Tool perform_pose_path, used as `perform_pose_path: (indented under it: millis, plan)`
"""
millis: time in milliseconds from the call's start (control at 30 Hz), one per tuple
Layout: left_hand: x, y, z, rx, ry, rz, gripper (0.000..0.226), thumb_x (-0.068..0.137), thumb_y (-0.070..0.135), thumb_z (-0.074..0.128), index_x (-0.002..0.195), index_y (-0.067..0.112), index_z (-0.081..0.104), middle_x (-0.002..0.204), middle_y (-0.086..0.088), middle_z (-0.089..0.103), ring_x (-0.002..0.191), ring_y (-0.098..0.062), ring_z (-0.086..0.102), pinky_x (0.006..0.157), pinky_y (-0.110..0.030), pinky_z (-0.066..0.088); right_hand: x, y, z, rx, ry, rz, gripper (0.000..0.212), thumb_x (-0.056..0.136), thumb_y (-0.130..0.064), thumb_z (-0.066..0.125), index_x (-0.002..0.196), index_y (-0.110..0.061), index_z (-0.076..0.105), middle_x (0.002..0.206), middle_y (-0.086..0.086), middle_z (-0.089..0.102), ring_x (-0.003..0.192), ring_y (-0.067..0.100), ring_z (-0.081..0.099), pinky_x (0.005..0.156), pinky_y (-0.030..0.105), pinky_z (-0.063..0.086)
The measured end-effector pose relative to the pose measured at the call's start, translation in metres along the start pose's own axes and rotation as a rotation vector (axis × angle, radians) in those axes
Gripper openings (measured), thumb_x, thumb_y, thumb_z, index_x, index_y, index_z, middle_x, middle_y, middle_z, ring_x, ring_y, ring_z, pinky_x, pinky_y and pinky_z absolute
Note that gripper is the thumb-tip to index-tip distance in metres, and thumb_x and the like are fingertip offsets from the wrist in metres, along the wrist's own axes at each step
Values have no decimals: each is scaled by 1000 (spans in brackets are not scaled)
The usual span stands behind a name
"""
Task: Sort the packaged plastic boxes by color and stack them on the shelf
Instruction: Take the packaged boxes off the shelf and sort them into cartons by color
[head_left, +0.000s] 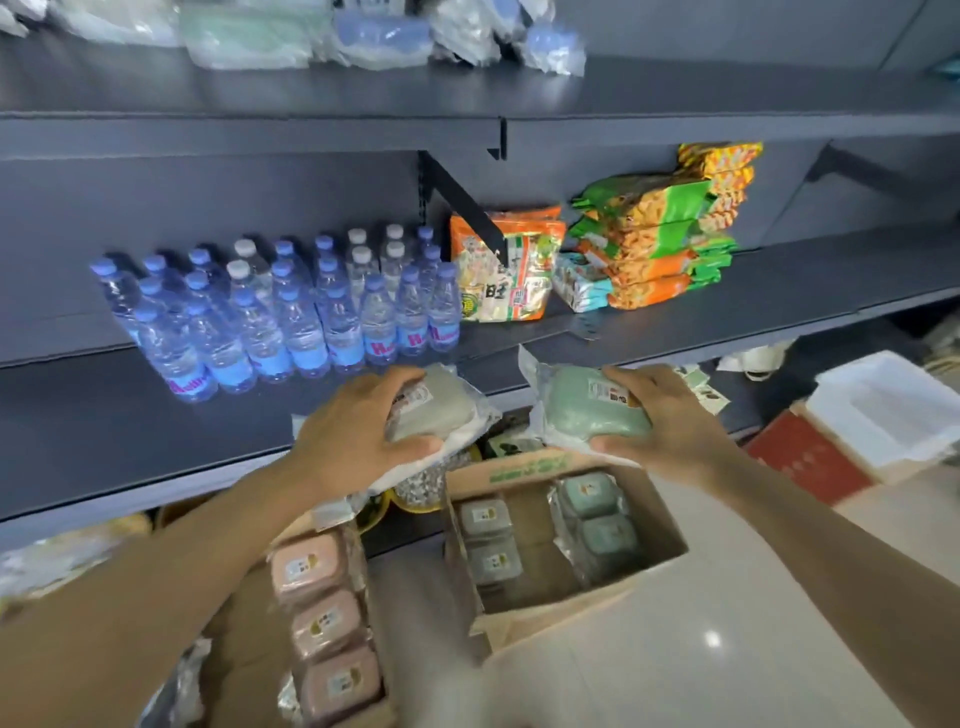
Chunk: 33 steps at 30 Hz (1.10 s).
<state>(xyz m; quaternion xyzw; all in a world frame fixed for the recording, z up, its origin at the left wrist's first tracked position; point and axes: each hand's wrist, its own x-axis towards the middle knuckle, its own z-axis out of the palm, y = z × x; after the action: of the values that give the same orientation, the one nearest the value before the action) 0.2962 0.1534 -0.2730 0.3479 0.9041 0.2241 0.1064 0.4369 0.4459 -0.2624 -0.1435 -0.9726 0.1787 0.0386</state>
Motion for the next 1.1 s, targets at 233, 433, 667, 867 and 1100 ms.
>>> perform_pose_path:
  millis: [233, 433, 667, 867, 1100]
  plan:
    - [65, 47, 105, 19, -74, -31, 97, 56, 79, 37, 138, 28, 37, 136, 1, 50, 122, -22, 47, 100, -37, 40, 12, 137, 29, 7, -104, 34, 105, 48, -74, 46, 138, -19, 45, 125, 8, 44, 117, 23, 41, 94, 37, 45]
    - [114, 70, 200, 34, -170, -128, 79, 75, 60, 65, 141, 31, 31, 137, 2, 47, 122, -19, 46, 100, -37, 40, 41, 237, 72, 33, -245, 34, 84, 62, -51, 69, 138, -24, 44, 128, 4, 41, 121, 21, 36, 93, 33, 43]
    - [131, 37, 300, 64, -297, -285, 84, 71, 59, 63, 142, 32, 28, 140, 2, 41, 127, -20, 40, 100, -39, 38, 63, 313, 177, -81, -446, -54, 77, 74, -38, 70, 141, -25, 34, 138, 5, 35, 124, 26, 35, 96, 36, 44]
    - [155, -1, 374, 78, -290, -307, 85, 72, 45, 73, 142, 29, 29, 135, -1, 45, 123, -21, 43, 97, -38, 37, 111, 350, 267, -139, -411, -141, 79, 72, -39, 73, 139, -21, 34, 140, 17, 37, 126, 40, 40, 99, 51, 45]
    - [184, -45, 436, 106, -278, -313, 87, 71, 38, 75, 144, 28, 29, 139, -2, 41, 125, -24, 40, 102, -37, 33, 159, 378, 349, -246, -385, -141, 85, 74, -32, 76, 144, -16, 30, 145, 18, 28, 137, 41, 20, 112, 56, 26]
